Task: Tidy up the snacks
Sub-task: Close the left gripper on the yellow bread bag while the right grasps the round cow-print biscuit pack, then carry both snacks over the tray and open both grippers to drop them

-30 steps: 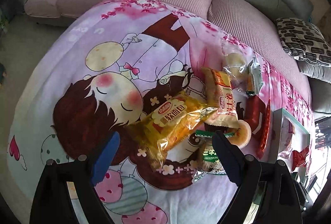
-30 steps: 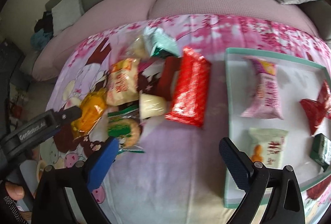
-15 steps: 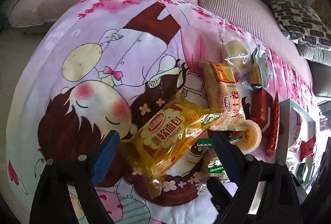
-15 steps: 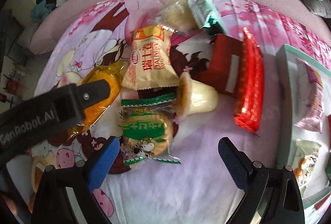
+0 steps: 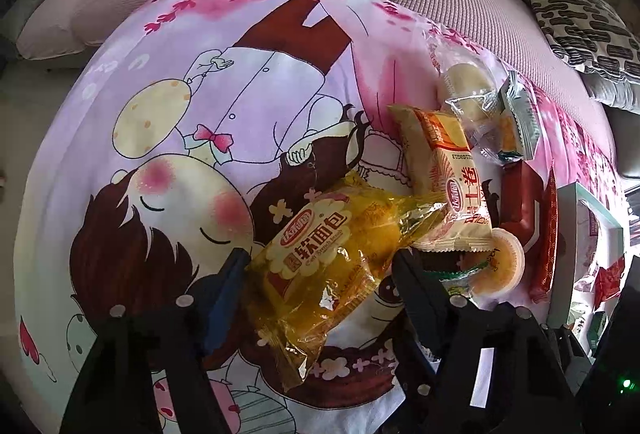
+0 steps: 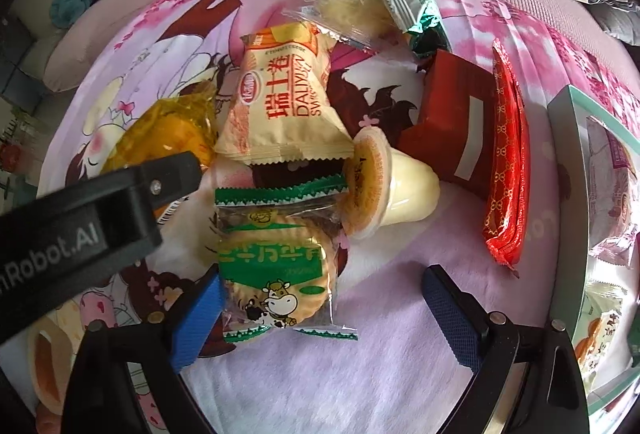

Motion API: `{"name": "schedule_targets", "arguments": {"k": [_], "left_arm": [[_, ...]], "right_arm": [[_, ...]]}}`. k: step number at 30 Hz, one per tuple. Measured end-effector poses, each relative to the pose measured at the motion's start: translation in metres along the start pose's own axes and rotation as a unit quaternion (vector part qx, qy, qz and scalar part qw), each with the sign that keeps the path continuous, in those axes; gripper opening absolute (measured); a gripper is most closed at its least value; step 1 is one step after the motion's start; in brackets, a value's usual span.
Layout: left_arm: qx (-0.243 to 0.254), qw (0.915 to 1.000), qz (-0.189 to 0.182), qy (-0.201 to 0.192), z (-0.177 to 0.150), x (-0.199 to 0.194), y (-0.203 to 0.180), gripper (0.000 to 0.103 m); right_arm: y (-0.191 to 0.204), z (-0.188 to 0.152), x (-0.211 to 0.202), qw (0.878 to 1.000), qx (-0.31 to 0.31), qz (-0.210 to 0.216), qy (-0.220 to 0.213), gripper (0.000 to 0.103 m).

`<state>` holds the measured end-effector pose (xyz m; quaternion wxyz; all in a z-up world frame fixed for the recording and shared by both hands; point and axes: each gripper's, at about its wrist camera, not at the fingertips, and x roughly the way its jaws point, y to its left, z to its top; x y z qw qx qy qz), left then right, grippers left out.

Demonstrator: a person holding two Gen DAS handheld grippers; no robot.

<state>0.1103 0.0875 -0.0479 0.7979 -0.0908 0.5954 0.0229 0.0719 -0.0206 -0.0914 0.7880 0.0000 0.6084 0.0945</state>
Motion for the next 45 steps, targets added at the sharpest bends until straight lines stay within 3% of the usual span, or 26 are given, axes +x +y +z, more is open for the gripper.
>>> {"name": "schedule_targets", "arguments": {"k": [5, 11, 25, 45], "left_arm": [[0.001, 1.0, 0.002, -0.004, 0.0, 0.0, -0.003, 0.064], [-0.004, 0.9999, -0.002, -0.009, -0.004, -0.005, -0.002, 0.059], [-0.015, 0.9997, 0.001, -0.019, -0.027, -0.022, 0.001, 0.05], [-0.017, 0.9977, -0.027, -0.059, -0.046, -0.056, -0.015, 0.048]], "right_arm": [[-0.005, 0.0, 0.0, 1.0, 0.008, -0.001, -0.008, 0.091], [-0.013, 0.0, -0.008, 1.0, 0.012, 0.008, -0.022, 0.068], [-0.04, -0.016, -0.03, 0.999, 0.021, 0.027, -0.026, 0.065], [-0.074, -0.059, -0.081, 0.995, 0.062, 0.056, -0.059, 0.065]]}}
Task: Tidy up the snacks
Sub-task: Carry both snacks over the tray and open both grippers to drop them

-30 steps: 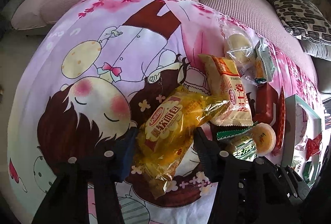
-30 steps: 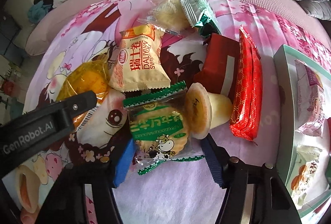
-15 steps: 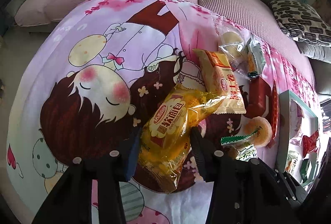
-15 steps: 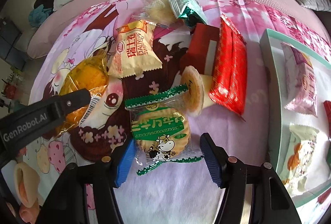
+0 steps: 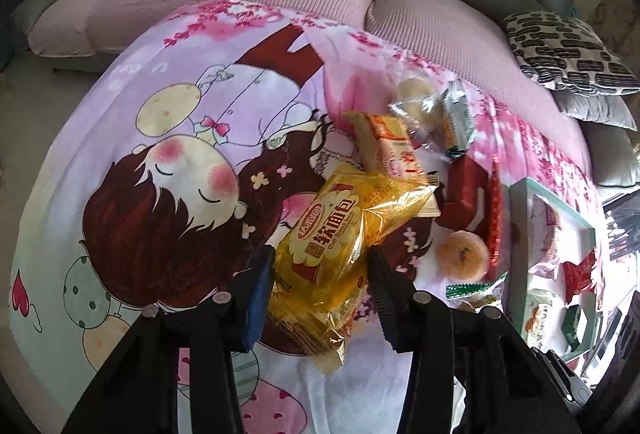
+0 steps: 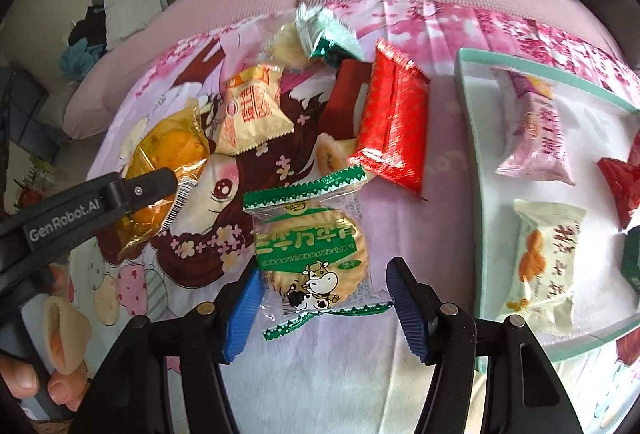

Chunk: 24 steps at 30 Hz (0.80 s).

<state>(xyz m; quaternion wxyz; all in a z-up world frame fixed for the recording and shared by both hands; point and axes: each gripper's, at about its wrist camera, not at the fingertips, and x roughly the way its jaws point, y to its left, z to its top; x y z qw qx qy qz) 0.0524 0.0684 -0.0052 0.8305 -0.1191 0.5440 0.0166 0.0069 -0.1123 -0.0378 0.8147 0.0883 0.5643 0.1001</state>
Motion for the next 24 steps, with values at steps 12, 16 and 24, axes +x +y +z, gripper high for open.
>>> {"name": "schedule_targets", "arguments": {"k": [12, 16, 24], "left_arm": [[0.023, 0.9992, -0.016, -0.027, 0.001, -0.019, -0.018, 0.048], [0.029, 0.9991, -0.013, -0.027, 0.0, -0.02, -0.022, 0.048], [0.06, 0.9976, -0.022, -0.025, -0.005, -0.021, -0.045, 0.048]], "right_arm": [[-0.017, 0.002, -0.039, 0.999, 0.02, -0.009, -0.041, 0.065], [-0.025, 0.004, -0.04, 0.998, 0.032, -0.005, -0.045, 0.065], [-0.068, 0.009, -0.058, 0.994, 0.077, -0.045, -0.069, 0.065]]}}
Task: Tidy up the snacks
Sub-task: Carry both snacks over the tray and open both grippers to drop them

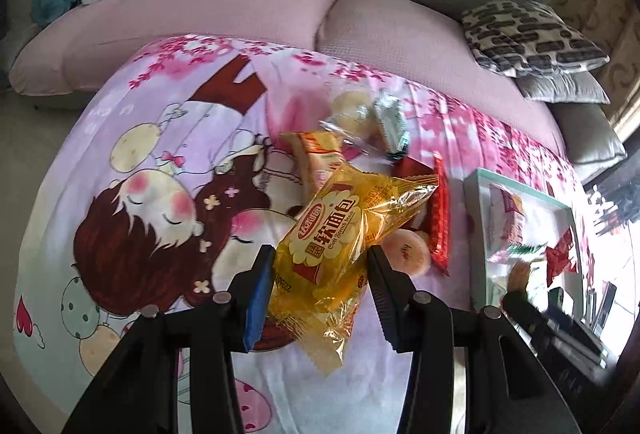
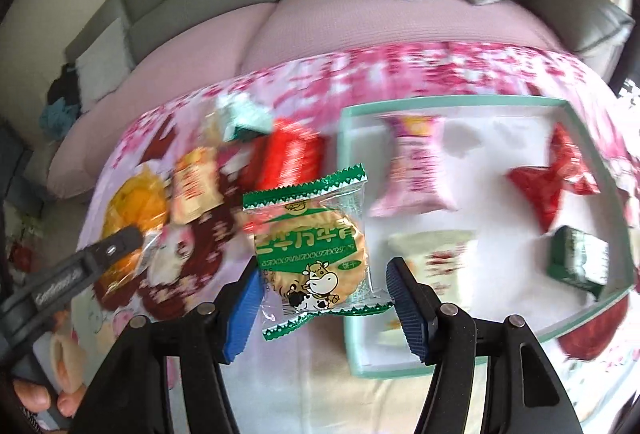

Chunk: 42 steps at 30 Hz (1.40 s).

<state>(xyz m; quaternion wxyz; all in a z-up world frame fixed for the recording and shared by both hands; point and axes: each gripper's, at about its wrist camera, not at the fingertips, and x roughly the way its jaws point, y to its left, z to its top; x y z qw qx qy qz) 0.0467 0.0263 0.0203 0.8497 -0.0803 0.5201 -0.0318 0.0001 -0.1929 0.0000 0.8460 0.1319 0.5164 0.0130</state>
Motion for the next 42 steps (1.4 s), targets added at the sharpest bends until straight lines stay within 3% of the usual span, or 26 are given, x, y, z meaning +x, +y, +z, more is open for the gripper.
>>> {"name": "schedule_targets", "arguments": {"k": [6, 12, 15, 18, 31, 42], "left_arm": [[0.033, 0.9994, -0.011, 0.005, -0.004, 0.001, -0.026, 0.048], [0.066, 0.9976, -0.008, 0.017, -0.008, 0.008, -0.054, 0.048], [0.086, 0.9956, -0.023, 0.029, -0.008, 0.016, -0.078, 0.048], [0.104, 0.9927, -0.044, 0.043, -0.006, 0.023, -0.105, 0.048], [0.171, 0.9817, -0.057, 0.061, 0.003, 0.046, -0.202, 0.048], [0.185, 0.9778, -0.056, 0.081, 0.008, 0.073, -0.248, 0.048]], "right_arm": [[-0.038, 0.009, -0.006, 0.998, 0.034, -0.057, -0.012, 0.065], [-0.08, 0.015, -0.006, 0.993, 0.075, -0.085, -0.011, 0.065], [-0.099, 0.019, -0.003, 0.991, 0.096, -0.096, -0.009, 0.065], [-0.115, 0.025, 0.002, 0.989, 0.113, -0.099, -0.007, 0.065], [-0.165, 0.033, 0.012, 0.978, 0.178, -0.106, -0.003, 0.065], [-0.182, 0.034, 0.015, 0.973, 0.198, -0.115, -0.003, 0.065]]}}
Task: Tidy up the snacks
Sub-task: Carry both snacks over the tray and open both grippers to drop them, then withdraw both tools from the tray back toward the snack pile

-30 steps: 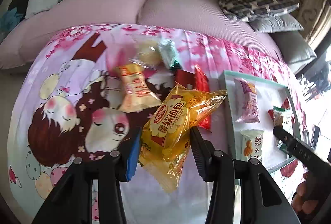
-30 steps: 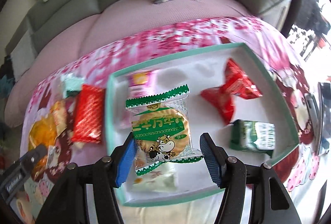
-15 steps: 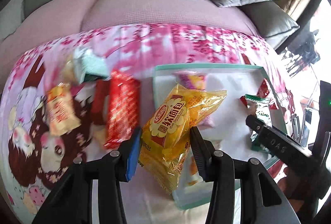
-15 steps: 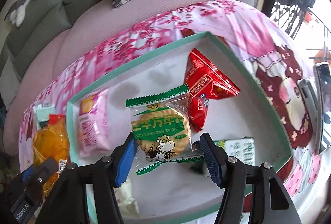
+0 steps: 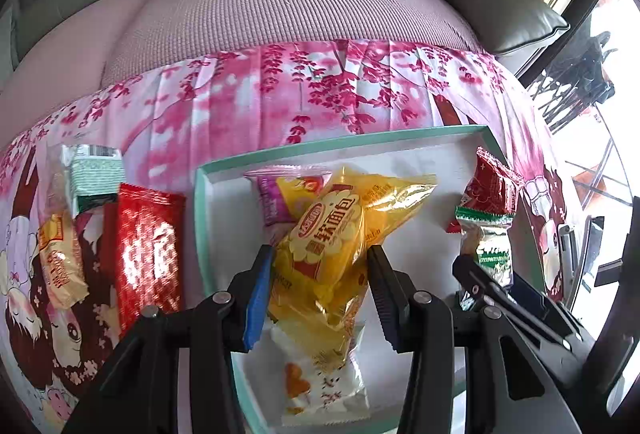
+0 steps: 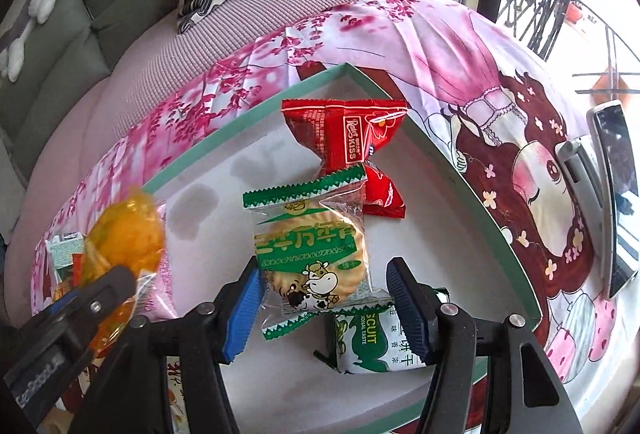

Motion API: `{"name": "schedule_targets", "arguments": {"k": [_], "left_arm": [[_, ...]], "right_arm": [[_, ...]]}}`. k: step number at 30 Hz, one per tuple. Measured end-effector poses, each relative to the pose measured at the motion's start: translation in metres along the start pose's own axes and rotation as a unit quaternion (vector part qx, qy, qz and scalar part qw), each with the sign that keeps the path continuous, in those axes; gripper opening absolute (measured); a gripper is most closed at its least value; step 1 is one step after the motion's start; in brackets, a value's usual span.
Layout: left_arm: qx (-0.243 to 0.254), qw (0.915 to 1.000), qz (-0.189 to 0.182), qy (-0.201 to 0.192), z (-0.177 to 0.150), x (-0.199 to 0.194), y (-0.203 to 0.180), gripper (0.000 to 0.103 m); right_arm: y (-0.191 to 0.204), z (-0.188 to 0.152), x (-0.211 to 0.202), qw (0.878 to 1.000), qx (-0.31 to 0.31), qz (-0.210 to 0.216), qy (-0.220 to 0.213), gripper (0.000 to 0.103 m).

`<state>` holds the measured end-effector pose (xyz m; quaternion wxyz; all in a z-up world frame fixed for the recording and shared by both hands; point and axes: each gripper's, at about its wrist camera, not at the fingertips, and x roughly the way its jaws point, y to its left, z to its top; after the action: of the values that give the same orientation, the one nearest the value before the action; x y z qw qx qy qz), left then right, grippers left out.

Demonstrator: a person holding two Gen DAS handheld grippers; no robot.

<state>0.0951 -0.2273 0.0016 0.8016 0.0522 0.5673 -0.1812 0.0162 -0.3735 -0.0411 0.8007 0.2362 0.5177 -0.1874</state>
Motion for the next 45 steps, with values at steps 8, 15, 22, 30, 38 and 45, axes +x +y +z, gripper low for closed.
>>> {"name": "schedule_targets", "arguments": {"k": [8, 15, 22, 30, 38, 45], "left_arm": [[0.004, 1.0, 0.004, 0.003, 0.007, 0.01, -0.014, 0.048], [-0.015, 0.9998, -0.01, 0.008, 0.004, 0.008, -0.011, 0.061], [-0.03, 0.9994, -0.01, -0.016, 0.002, -0.013, -0.001, 0.065], [-0.06, 0.9977, 0.016, -0.027, -0.004, -0.021, 0.027, 0.072], [-0.093, 0.9937, 0.046, -0.041, -0.014, -0.025, 0.063, 0.083], [-0.09, 0.9913, 0.072, -0.063, -0.025, -0.031, 0.086, 0.084]], "right_arm": [[-0.003, 0.0, 0.001, 1.0, 0.007, -0.005, 0.002, 0.066], [-0.005, 0.0, 0.0, 1.0, 0.011, -0.002, 0.002, 0.072], [-0.007, 0.001, -0.007, 1.0, 0.011, 0.009, -0.012, 0.081], [-0.007, 0.001, -0.015, 0.999, 0.009, 0.018, -0.032, 0.103], [-0.001, 0.0, -0.014, 0.999, -0.006, 0.018, -0.031, 0.103], [0.012, -0.003, -0.015, 0.999, -0.018, 0.032, -0.027, 0.103]]}}
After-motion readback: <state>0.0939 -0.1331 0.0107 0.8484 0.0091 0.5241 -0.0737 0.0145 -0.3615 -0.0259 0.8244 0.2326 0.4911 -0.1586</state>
